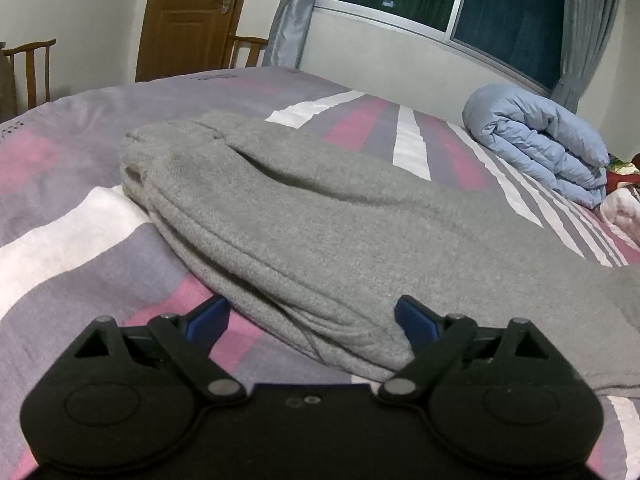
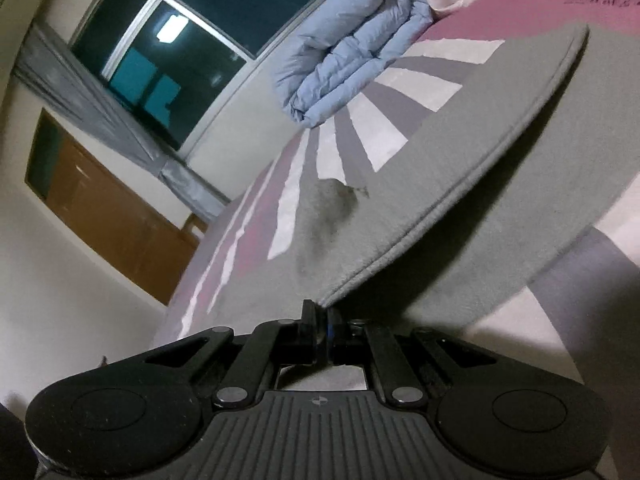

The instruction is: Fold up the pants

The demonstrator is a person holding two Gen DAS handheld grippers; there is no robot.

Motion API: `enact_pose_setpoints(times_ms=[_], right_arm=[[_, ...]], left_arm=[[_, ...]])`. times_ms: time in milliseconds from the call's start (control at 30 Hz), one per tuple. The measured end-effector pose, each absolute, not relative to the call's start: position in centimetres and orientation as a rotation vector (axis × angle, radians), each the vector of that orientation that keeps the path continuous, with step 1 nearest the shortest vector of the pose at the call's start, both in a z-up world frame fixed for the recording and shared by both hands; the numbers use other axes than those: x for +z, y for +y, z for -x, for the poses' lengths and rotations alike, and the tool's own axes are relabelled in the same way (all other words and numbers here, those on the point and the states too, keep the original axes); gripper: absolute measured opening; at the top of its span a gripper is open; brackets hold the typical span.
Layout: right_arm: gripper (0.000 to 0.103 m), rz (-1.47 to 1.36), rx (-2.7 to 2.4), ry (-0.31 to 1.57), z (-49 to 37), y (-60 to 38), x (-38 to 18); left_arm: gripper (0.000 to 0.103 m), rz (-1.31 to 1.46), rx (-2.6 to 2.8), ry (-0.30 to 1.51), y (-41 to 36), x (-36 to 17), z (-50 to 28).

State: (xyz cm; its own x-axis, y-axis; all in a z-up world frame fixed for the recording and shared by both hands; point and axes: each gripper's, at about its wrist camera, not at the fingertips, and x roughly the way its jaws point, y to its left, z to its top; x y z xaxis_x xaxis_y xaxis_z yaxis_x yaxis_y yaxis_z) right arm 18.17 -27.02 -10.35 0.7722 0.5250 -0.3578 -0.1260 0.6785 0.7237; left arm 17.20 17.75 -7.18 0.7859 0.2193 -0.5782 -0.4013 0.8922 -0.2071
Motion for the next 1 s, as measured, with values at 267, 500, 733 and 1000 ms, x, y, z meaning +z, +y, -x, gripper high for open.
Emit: enact_pose_setpoints(times_ms=[267,500,733,1000], right_arm=[[0.01,-0.806,0.341,0.662,-19.3,-27.3,-12.3],[0.017,-0.985,0.166,0.561,-20.0,-32.8,-12.4],[0.017,-1.035,0.173,0.576,-22.2,-33.7,-13.9],[0.001,-0.948,0.198,0.487,-17.7,-34.5,-10.5]], left_arm=[[0.085,0.339,0.329,0.572,18.0,-7.2,-17.0],[0.085,0.342,0.323,0.566,18.1,-7.3,-17.0],[0.086,0.338,0.326,0.568,18.0,-7.4,-17.1],[0.086,0.335,0.323,0.564,18.1,-7.4,-17.1]])
